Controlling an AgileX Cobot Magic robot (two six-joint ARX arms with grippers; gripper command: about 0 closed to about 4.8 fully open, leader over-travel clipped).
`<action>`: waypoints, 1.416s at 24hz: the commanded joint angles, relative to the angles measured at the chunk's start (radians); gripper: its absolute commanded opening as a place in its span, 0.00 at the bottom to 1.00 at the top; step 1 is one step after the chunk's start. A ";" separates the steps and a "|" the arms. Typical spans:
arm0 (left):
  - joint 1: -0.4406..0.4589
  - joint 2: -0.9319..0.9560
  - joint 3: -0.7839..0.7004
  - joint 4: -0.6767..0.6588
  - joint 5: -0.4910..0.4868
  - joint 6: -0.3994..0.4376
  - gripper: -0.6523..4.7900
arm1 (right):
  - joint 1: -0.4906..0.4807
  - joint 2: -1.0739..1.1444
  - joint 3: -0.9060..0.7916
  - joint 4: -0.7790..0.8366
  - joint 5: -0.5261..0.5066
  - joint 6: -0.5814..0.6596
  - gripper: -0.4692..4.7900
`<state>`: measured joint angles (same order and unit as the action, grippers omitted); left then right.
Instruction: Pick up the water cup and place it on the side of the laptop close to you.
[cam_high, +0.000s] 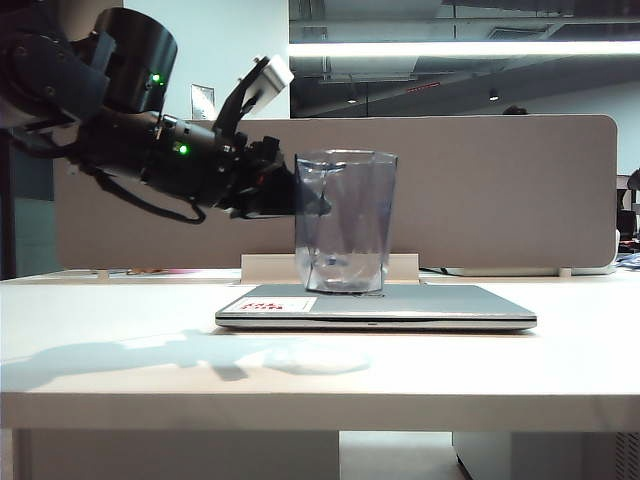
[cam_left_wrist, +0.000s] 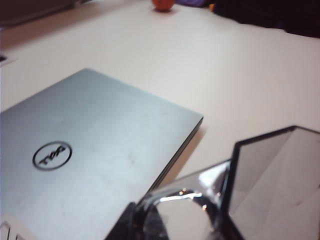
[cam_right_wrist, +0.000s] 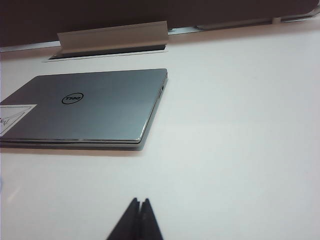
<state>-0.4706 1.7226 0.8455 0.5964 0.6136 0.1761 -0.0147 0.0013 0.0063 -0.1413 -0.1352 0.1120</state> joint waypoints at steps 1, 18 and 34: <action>-0.001 0.031 0.035 0.010 0.071 0.031 0.11 | 0.001 -0.002 -0.006 0.011 -0.002 0.001 0.08; -0.008 0.329 0.294 0.045 0.407 0.032 0.11 | 0.001 -0.002 -0.006 0.011 -0.002 0.001 0.08; -0.034 0.389 0.369 -0.121 0.261 0.168 0.11 | 0.001 -0.002 -0.006 0.010 -0.001 0.001 0.08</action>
<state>-0.5003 2.1151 1.2102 0.5011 0.8688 0.3099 -0.0147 0.0013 0.0063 -0.1413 -0.1352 0.1120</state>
